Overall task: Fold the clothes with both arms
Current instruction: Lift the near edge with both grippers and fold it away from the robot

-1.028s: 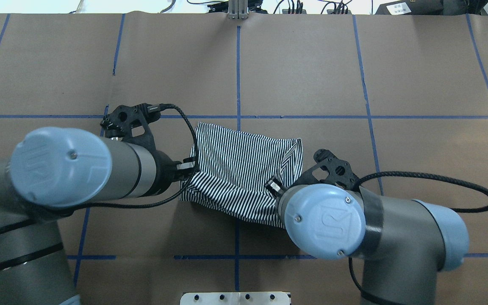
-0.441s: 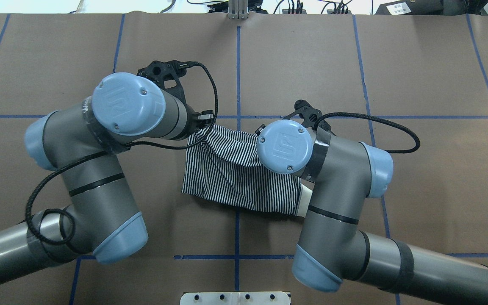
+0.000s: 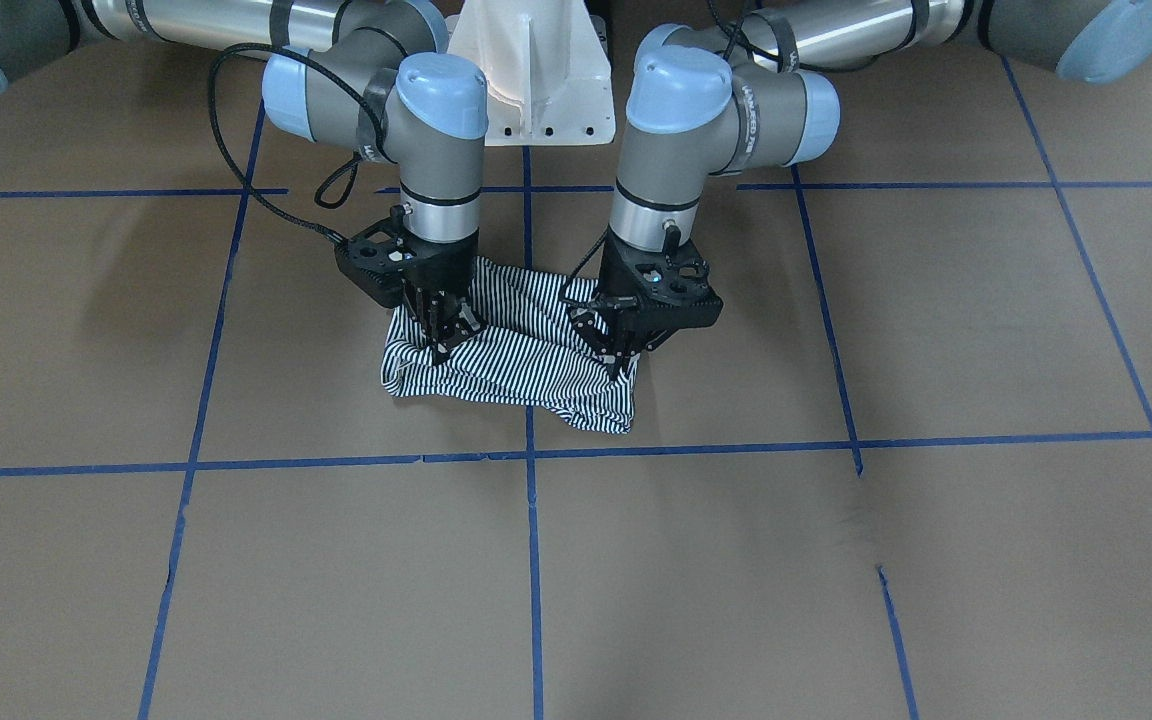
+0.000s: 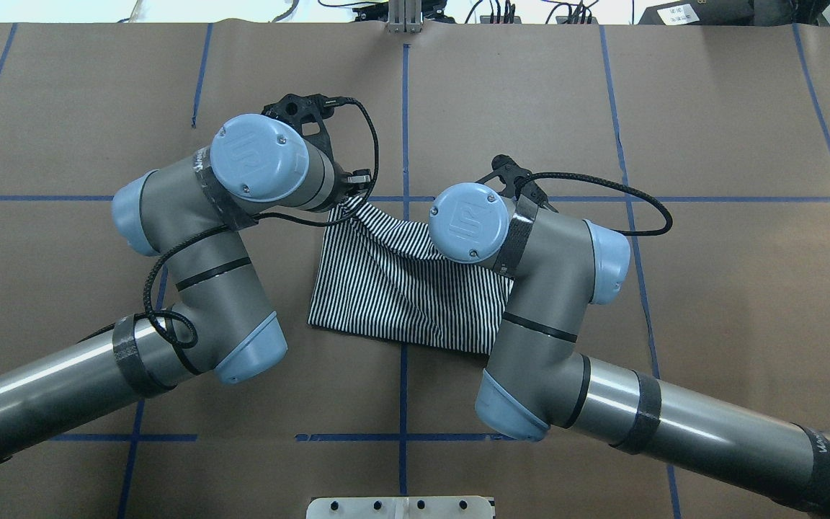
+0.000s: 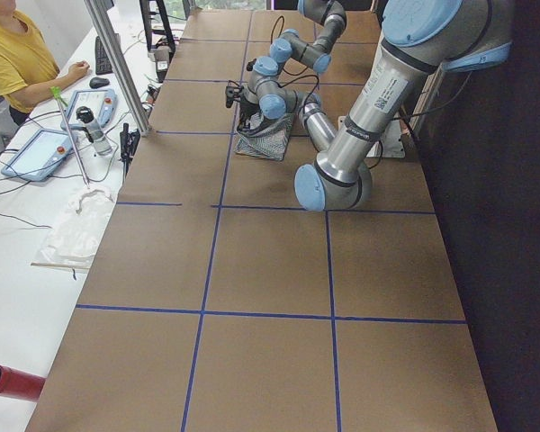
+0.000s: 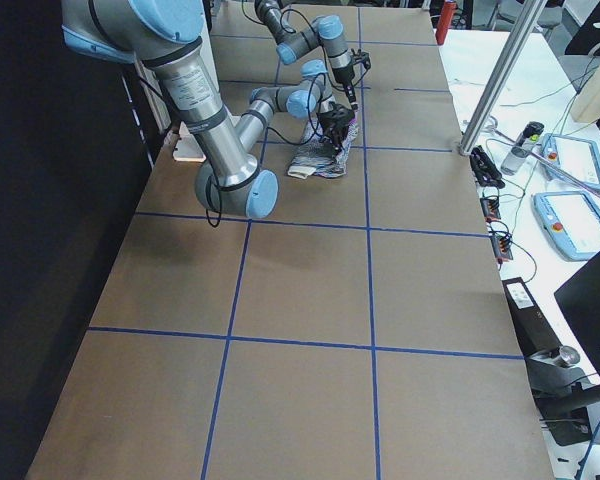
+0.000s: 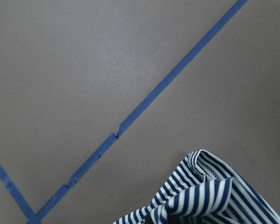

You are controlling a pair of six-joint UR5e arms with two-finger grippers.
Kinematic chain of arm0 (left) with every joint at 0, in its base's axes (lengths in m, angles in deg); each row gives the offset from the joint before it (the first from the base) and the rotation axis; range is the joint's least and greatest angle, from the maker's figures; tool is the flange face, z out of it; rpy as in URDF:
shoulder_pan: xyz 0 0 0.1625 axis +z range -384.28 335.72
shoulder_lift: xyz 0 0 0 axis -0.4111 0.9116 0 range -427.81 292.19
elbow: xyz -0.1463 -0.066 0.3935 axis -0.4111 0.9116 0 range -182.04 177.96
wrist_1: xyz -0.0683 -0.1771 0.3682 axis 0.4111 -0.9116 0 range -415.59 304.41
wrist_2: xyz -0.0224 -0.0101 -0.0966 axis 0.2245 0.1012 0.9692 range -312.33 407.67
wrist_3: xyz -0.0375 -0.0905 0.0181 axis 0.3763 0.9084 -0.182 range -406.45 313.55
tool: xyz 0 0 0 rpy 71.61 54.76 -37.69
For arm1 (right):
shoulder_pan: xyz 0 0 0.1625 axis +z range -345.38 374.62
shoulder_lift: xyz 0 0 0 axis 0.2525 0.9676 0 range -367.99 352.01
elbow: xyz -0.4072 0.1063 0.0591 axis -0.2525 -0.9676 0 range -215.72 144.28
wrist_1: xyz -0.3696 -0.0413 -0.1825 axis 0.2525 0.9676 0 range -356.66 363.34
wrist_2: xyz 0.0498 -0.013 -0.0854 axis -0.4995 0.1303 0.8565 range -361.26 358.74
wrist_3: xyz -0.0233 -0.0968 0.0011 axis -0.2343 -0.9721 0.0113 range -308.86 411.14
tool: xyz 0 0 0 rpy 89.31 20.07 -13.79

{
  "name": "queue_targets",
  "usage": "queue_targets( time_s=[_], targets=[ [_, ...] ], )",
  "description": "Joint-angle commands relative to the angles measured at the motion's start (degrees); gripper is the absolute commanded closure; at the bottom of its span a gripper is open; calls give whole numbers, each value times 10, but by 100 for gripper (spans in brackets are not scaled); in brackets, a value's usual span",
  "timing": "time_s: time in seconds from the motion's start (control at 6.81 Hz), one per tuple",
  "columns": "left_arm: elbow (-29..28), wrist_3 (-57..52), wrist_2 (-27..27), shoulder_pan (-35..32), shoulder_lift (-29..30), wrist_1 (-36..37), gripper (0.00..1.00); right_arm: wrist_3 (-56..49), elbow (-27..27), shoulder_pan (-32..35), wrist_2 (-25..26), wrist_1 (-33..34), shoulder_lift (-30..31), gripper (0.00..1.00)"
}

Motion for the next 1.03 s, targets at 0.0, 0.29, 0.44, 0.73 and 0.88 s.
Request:
queue_targets(
  time_s=[0.0, 0.29, 0.44, 0.73, 0.88],
  targets=[
    [-28, -15, 1, -2, 3, -22, 96, -32, -8, 4, -12, -5, -1, 60],
    [0, -160, 9, -29, -24, -45, 0, -88, -1, 19, -47, -4, -2, 0],
    [21, -237, 76, -70, -48, -47, 0, -104, 12, 27, -68, 0, -2, 0],
    [40, -276, 117, -95, -78, -55, 0, -121, 8, -16, -34, 1, -16, 0],
    [41, -274, 117, -95, -78, -56, 0, -141, -6, -43, 0, 1, -24, 0]
  ],
)
